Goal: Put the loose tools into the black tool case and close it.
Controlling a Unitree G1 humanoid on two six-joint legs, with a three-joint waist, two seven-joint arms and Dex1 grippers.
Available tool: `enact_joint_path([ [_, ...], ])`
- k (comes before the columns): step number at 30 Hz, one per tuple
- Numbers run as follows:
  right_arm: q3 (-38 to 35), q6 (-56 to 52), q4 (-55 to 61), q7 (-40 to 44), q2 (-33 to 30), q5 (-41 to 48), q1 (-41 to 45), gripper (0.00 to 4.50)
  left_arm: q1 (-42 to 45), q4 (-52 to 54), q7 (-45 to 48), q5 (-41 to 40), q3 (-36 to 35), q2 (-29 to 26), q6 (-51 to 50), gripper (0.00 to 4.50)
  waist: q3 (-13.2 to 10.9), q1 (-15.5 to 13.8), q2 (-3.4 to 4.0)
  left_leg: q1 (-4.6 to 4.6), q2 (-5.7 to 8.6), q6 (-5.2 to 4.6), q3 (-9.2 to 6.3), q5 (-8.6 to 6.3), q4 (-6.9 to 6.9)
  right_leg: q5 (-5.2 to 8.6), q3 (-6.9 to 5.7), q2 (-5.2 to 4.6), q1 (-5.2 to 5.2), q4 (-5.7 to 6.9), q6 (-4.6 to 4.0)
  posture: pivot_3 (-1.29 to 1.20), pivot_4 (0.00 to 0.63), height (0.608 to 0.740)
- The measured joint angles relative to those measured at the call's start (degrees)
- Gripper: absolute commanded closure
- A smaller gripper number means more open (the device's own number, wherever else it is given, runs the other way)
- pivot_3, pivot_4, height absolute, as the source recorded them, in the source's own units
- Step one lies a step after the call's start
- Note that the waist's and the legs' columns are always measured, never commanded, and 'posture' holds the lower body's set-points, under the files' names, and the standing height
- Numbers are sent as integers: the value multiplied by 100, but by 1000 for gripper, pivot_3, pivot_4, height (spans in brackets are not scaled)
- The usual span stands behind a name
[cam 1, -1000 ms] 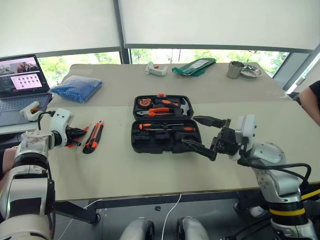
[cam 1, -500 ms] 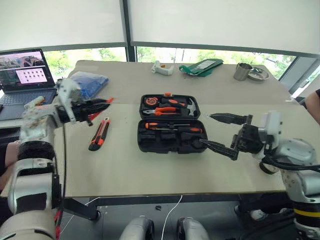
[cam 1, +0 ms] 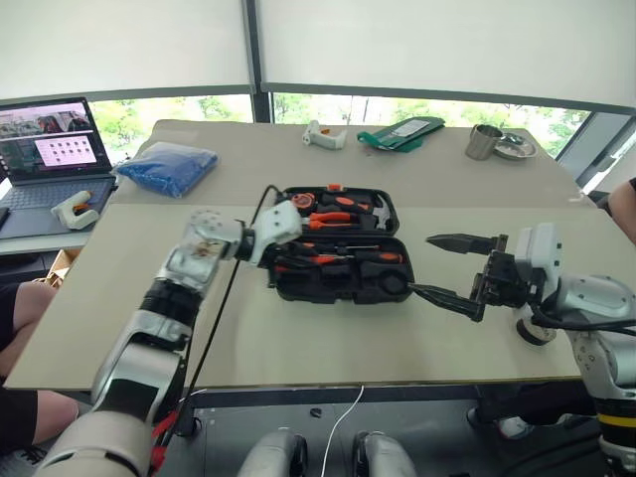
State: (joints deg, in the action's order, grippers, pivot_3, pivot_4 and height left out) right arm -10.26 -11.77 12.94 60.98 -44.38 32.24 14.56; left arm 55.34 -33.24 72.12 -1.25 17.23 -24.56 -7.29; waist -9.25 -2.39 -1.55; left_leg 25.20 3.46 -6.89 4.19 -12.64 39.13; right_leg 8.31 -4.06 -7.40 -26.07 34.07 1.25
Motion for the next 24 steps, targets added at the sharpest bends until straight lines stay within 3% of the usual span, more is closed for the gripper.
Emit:
enact_joint_path([
  [9, -5, -107, 268, -149, 4, 6, -208, 0, 503, -1285, -416, 711, 320, 392, 585, 4104, 0, 4, 0, 4, 0, -5, 0, -2, 2, 0, -3, 0, -1, 0, 1, 0, 150, 740],
  [24, -32, -222, 346, -132, -112, 44, -302, 0, 729, -1643, -567, 1173, 369, 541, 707, 4104, 0, -19, 0, 4, -2, -21, -1, -12, 28, -2, -5, -1, 10, 1, 6, 0, 150, 740],
])
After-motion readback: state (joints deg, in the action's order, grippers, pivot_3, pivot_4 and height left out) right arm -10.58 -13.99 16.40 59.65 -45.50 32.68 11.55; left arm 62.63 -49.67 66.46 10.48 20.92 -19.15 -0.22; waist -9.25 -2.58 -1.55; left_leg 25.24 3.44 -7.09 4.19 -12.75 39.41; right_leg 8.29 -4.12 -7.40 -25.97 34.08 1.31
